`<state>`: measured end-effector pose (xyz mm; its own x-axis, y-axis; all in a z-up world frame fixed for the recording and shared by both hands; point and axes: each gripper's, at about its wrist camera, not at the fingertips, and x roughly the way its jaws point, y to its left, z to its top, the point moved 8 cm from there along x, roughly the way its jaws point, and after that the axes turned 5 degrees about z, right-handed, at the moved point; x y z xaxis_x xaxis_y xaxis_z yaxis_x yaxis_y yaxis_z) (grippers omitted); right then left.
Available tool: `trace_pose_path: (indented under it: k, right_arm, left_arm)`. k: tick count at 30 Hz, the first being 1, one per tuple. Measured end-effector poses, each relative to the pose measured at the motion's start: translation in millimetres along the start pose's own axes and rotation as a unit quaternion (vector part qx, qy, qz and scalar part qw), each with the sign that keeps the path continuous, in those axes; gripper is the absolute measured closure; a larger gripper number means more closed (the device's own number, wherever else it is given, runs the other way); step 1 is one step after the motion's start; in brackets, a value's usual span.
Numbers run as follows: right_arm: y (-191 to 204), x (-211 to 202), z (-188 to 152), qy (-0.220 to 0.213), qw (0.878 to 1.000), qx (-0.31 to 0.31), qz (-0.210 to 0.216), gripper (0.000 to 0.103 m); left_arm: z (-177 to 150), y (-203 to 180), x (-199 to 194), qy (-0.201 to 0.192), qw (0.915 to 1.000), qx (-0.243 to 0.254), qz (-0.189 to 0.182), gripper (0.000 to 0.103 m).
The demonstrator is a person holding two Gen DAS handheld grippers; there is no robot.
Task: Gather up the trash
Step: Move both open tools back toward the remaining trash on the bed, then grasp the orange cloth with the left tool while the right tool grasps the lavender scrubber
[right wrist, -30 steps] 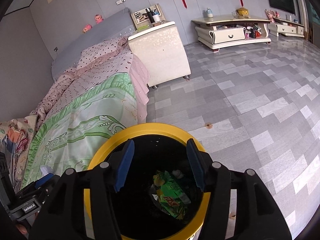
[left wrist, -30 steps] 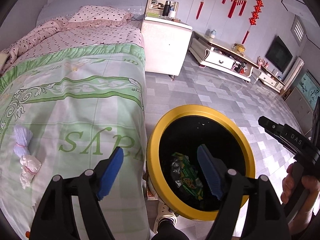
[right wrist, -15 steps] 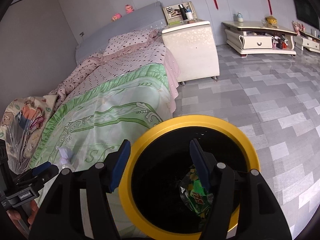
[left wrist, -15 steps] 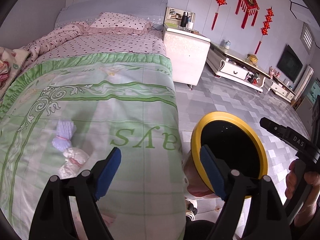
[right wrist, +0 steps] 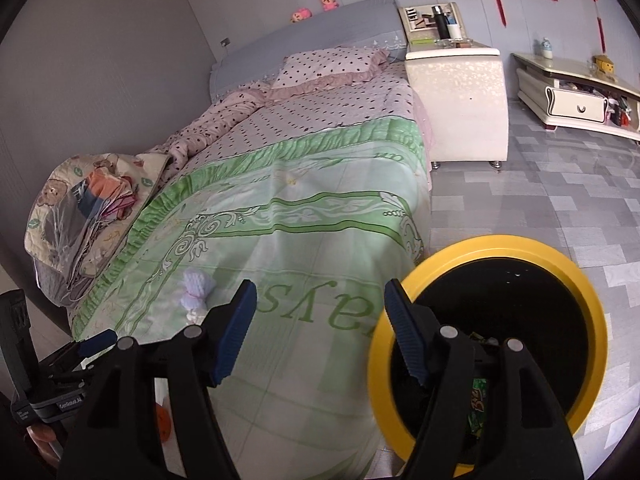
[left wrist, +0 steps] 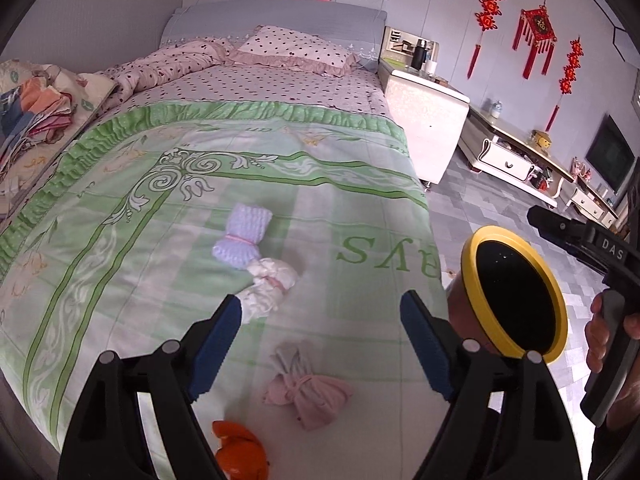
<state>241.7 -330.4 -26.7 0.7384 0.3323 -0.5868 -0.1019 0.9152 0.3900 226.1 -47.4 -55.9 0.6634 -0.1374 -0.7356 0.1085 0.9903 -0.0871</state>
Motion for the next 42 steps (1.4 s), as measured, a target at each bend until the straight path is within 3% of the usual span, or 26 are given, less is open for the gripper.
trace_pose_path:
  k: [10,18,33,42]
  right_arm:
    - [71.3,56.7,-13.0,0.039,0.998,-0.034,0.032,0.040]
    - [119.3,107.4,-30.2,0.073,0.994,-0.062,0.048,0.039]
    - [155.5,219.0,-46.1,0.135,0.986,-0.087,0.038,0.039]
    - [163.4,267.7,-54.4,0.161,0.982,-0.089,0.033,0.039]
  left_arm:
    - [-32.1,64.3,-10.9,0.011,0.9991,-0.035,0.023,0.025]
    - [-64.0,88.2,-7.6,0.032,0.9979,-0.050,0.026,0.025]
    - [-117.2,94.5,13.1,0.085,0.9932,-0.079,-0.006,0.025]
    - [-134.1,79.3,30.8,0.109,0.9918,-0.063,-0.022,0.025]
